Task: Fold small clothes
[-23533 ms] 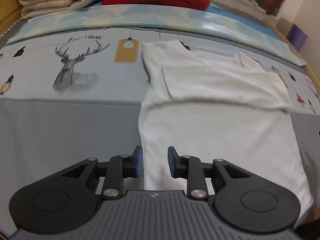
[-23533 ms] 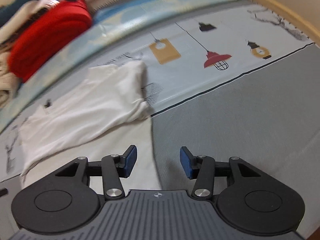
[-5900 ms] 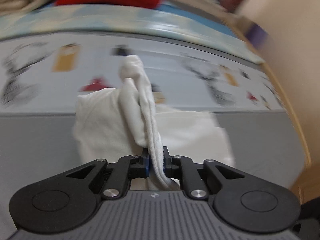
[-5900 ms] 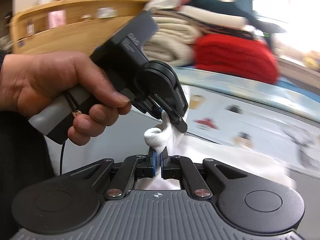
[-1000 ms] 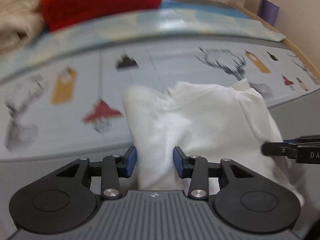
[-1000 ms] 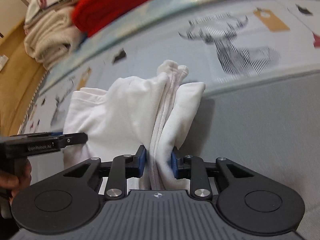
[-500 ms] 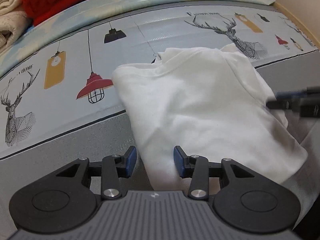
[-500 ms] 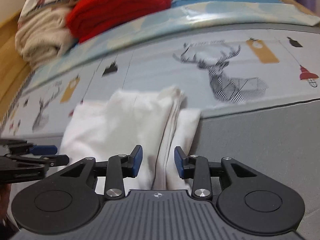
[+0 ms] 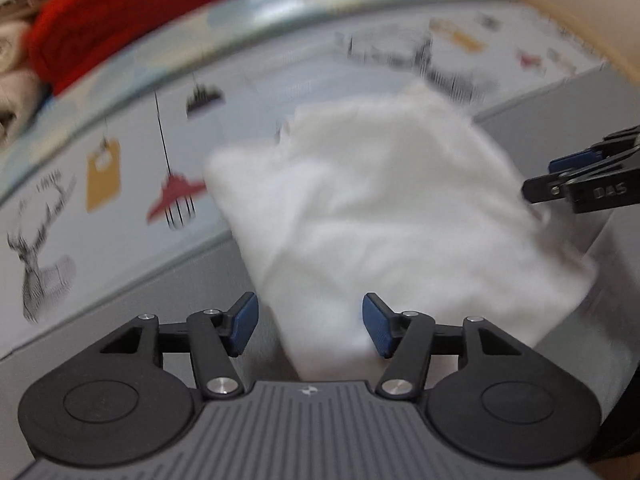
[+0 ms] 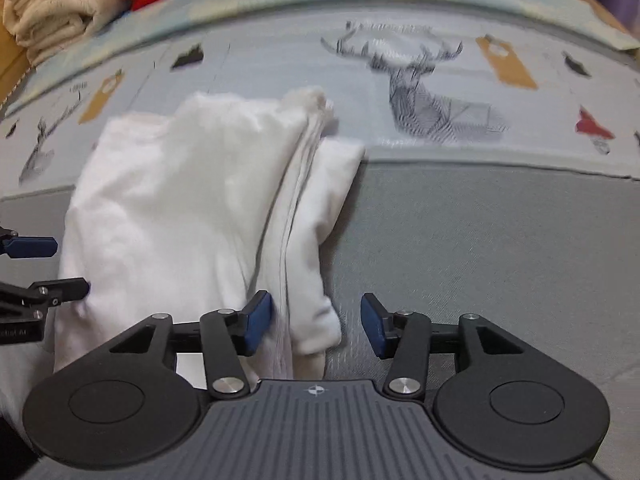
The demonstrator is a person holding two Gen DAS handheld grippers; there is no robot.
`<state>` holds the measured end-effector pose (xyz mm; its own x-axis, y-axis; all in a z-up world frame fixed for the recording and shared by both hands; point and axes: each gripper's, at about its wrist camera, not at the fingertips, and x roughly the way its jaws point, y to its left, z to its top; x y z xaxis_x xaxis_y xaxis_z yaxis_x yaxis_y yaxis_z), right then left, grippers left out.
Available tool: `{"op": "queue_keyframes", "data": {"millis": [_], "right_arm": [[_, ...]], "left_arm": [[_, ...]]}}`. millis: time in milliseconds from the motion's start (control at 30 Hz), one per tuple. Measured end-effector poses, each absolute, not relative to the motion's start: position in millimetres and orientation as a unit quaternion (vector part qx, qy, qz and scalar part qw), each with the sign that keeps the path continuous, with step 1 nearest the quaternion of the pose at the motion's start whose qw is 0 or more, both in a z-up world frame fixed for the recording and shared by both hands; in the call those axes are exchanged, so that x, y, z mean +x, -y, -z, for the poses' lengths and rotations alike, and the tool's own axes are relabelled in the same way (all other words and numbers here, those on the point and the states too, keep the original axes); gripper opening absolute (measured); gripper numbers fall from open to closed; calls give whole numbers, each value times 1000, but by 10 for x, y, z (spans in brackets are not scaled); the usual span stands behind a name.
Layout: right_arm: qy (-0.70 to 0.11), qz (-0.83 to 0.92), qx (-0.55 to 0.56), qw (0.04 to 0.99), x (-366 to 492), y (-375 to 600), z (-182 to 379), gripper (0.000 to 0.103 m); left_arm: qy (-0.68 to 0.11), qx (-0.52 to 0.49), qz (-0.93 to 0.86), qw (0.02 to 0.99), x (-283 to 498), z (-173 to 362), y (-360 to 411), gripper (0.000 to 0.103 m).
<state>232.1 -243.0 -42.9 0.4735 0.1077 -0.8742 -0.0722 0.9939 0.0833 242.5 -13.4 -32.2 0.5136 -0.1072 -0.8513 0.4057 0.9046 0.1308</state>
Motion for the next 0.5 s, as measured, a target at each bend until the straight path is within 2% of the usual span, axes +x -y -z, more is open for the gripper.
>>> {"op": "queue_keyframes", "data": {"millis": [100,167,300,367,400,467,500], "right_arm": [[-457,-40,-5,888,2195,2433,215,54],[-426,-39,-7,904,2099,2454,61,60],[-343,-30,-3,939,1803,2477,-311,74],[-314,-31,2,949,1626,2474,-443,84],[-300,-32,3,953,1515,2460,-494,85],[-277,-36,0,960,1312,2414,-563,89],[-266,-39,2,963,1203,2393,-591,89]], "left_arm": [[-434,134,141,880,2276,105,66,72],[-404,124,131,897,2125,-75,37,84],[-356,138,110,918,1789,-388,100,85],[-333,131,93,929,1593,-515,112,86],[-322,122,83,935,1488,-561,102,87],[-302,102,47,947,1259,-619,81,99],[-292,92,33,951,1135,-632,74,102]]}}
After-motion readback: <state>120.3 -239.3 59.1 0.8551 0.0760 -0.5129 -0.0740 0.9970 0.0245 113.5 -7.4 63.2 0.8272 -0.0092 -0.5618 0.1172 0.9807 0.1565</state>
